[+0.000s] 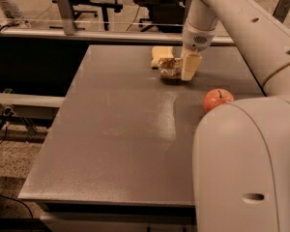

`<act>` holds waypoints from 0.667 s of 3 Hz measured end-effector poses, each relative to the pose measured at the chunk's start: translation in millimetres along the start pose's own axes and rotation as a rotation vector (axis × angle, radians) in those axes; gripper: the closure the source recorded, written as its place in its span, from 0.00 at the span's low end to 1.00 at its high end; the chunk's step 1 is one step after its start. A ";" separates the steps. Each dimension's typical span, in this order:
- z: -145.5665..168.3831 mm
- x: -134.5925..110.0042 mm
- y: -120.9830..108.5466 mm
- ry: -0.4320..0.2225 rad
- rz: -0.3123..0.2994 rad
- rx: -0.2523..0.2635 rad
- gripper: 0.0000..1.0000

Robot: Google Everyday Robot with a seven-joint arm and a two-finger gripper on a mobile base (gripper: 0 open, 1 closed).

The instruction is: Move orange can near sponge

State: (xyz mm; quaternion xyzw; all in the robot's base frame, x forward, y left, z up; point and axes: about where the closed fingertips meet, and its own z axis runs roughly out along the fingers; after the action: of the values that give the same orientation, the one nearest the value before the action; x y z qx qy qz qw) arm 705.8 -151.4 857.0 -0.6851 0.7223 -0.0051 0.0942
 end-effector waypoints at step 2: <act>5.3 -3.2 -6.1 -0.019 -0.005 0.013 0.00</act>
Offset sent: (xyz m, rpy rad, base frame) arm 0.0000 0.0005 -0.0015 0.0099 0.0048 0.0056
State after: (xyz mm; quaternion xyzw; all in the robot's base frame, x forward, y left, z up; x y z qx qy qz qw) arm 712.8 -147.9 853.0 -0.6861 0.7198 -0.0035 0.1055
